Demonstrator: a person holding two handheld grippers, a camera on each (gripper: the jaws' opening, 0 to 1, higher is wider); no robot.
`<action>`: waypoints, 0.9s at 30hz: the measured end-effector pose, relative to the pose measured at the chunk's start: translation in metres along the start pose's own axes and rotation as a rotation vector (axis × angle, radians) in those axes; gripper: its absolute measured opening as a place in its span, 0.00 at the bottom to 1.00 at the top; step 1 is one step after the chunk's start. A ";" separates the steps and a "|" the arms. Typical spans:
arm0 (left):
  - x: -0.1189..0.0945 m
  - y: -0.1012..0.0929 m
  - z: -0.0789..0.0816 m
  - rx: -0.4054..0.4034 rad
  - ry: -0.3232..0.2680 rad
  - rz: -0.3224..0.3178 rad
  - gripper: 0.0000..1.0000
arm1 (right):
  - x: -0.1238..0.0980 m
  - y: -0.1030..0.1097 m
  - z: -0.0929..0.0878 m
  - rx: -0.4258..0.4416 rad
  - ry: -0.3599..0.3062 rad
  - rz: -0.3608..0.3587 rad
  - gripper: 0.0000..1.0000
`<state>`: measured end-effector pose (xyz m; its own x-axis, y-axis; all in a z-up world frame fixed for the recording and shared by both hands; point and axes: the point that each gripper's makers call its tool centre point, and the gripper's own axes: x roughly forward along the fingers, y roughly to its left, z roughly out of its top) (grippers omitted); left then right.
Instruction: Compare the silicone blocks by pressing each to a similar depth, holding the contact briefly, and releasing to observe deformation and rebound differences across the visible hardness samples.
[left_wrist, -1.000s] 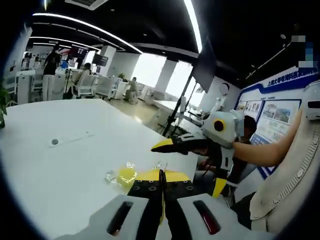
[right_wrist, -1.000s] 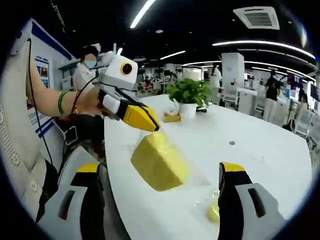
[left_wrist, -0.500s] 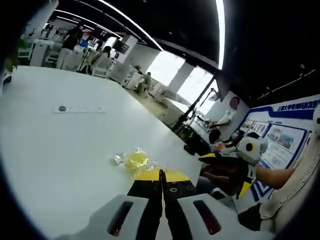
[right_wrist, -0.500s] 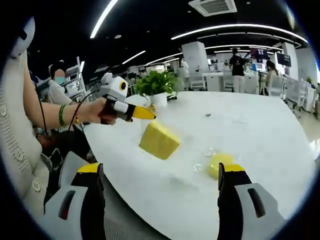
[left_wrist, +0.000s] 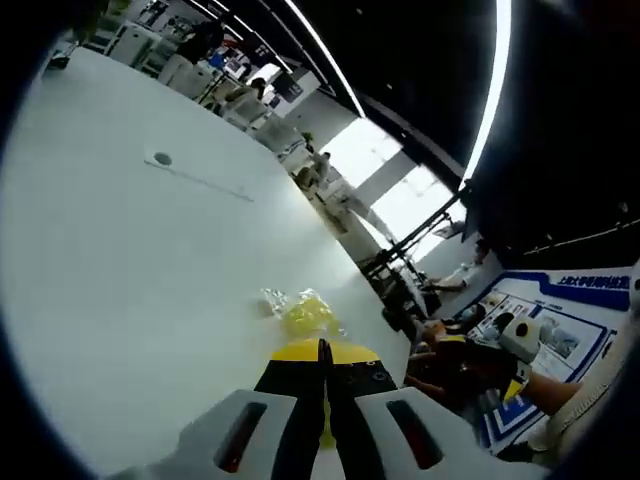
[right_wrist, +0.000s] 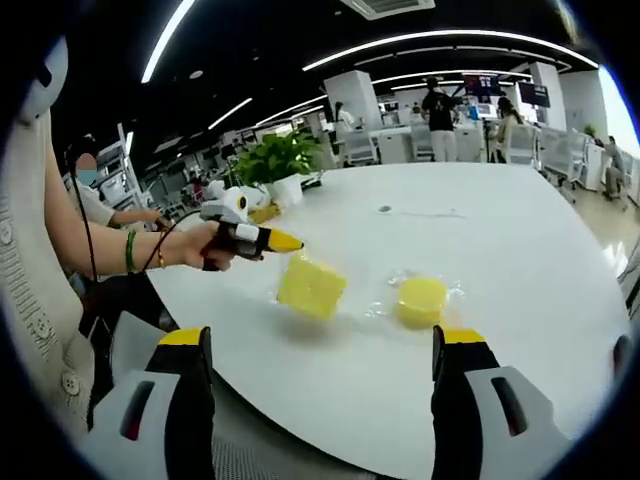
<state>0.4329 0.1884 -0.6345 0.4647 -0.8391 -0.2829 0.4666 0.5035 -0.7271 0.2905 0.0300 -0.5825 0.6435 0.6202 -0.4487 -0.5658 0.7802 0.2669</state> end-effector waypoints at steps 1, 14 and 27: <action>-0.002 0.010 0.001 0.014 -0.001 0.022 0.00 | 0.000 -0.001 -0.001 0.002 0.005 -0.006 0.85; 0.001 0.076 -0.005 0.114 0.024 0.185 0.00 | 0.008 -0.001 -0.018 0.044 0.070 -0.012 0.82; 0.006 0.098 -0.009 0.204 0.044 0.237 0.00 | 0.012 -0.002 -0.018 0.051 0.082 -0.010 0.80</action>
<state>0.4744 0.2304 -0.7132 0.5477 -0.6995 -0.4591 0.4925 0.7131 -0.4989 0.2901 0.0343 -0.6041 0.6037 0.6048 -0.5194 -0.5307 0.7910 0.3043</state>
